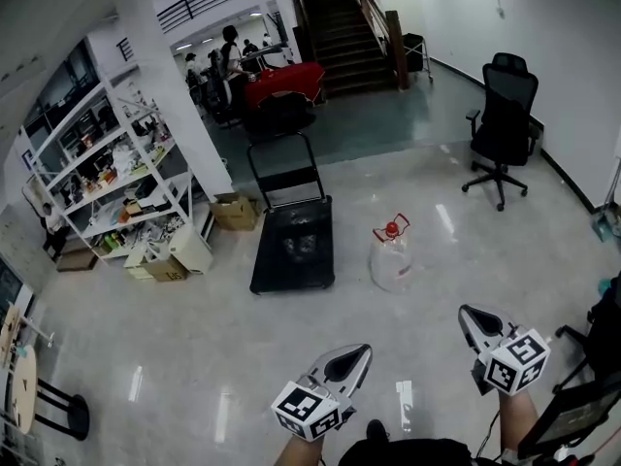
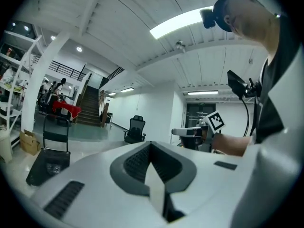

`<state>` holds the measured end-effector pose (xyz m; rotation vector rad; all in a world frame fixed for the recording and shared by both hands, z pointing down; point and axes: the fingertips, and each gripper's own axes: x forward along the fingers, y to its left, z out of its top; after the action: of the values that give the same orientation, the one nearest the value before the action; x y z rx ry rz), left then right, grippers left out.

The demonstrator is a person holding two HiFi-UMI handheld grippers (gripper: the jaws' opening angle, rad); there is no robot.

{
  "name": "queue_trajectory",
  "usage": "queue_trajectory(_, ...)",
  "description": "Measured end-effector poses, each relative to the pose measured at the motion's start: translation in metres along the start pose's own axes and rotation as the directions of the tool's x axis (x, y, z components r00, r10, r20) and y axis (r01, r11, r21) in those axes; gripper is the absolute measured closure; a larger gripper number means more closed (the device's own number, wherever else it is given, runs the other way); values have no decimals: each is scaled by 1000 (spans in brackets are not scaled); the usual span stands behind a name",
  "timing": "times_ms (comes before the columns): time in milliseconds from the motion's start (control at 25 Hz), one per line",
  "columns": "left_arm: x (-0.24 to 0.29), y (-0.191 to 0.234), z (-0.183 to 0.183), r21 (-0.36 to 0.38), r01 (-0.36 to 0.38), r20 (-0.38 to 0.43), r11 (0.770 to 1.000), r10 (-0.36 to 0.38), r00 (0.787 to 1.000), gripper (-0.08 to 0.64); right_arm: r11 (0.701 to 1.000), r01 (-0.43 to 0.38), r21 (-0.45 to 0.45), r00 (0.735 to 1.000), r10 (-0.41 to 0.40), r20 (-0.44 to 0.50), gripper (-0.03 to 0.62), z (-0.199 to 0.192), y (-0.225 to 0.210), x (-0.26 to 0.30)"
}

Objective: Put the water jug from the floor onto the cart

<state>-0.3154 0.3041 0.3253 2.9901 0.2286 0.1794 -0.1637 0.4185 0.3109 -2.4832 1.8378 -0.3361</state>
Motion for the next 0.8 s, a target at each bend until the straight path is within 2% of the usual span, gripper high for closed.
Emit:
queue_trajectory(240, 46, 76, 18, 1, 19, 3, 1000, -19, 1000, 560, 1000, 10, 18, 1000, -10, -14, 592, 21, -20, 77)
queue_trajectory(400, 84, 117, 23, 0, -2, -5, 1000, 2, 1000, 560, 999, 8, 37, 1000, -8, -22, 592, 26, -49, 117)
queue_trajectory(640, 174, 170, 46, 26, -33, -11, 999, 33, 999, 560, 999, -21, 38, 1000, 21, -8, 592, 44, -129, 185)
queue_trajectory(800, 246, 202, 64, 35, -44, -19, 998, 45, 999, 560, 998, -50, 41, 998, 49, 26, 591, 69, -196, 229)
